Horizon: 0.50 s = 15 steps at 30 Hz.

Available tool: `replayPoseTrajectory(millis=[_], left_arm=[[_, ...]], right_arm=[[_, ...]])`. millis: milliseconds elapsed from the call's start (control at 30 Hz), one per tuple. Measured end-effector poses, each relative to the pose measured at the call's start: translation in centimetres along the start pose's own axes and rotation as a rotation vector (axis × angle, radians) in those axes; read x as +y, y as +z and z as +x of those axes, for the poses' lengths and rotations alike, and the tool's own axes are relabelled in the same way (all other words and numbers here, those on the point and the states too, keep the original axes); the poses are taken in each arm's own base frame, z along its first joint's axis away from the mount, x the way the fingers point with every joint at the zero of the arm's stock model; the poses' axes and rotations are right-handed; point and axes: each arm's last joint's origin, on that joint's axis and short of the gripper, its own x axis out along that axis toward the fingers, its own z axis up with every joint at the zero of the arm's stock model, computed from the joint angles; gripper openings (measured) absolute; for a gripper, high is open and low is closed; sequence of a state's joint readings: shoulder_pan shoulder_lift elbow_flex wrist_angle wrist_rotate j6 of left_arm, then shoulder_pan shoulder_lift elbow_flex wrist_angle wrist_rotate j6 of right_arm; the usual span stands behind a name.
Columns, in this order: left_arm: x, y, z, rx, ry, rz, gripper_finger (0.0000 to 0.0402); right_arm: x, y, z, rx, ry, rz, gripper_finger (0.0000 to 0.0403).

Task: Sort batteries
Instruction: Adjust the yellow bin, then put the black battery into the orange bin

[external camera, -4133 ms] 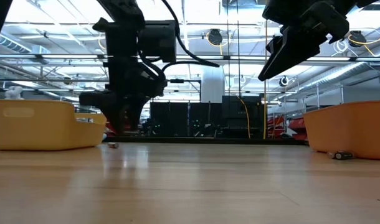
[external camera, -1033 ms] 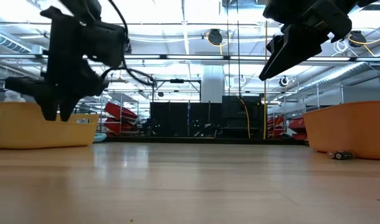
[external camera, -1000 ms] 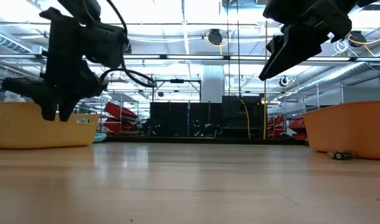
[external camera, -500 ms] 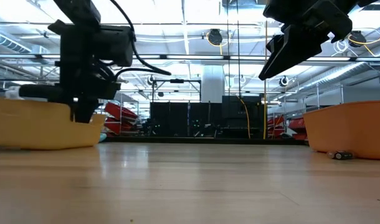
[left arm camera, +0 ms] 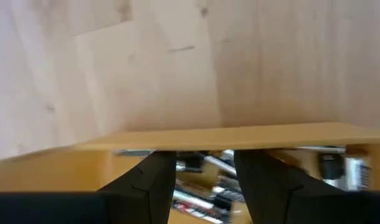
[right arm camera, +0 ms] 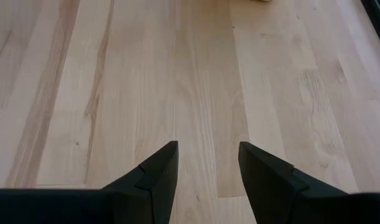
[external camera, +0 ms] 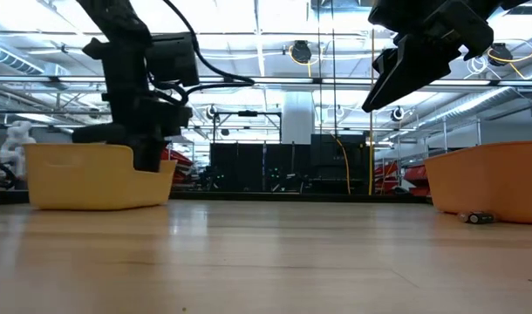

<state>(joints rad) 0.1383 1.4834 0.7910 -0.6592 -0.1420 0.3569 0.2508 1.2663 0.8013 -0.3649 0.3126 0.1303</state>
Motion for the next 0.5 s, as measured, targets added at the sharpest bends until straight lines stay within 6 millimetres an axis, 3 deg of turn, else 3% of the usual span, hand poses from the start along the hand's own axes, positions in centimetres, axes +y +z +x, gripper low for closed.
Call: replayPoseTrajectory(millis=[167, 367, 500], left_arm=[[0.0, -0.1, -0.6, 0.072, 0.063, -0.066, 0.0171], [-0.5, -0.2, -3.3, 0.25, 0.138, -0.326, 0.0171], [-2.7, 0.8, -5.1, 0.16, 0.22, -0.346, 0.0171]], right_arm=[[0.0, -0.1, 0.0, 0.006, 0.0, -0.002, 0.016], [0.9, -0.2, -0.3, 0.002, 0.033, -0.034, 0.016], [1.6, -0.3, -0.2, 0.013, 0.099, -0.024, 0.016]])
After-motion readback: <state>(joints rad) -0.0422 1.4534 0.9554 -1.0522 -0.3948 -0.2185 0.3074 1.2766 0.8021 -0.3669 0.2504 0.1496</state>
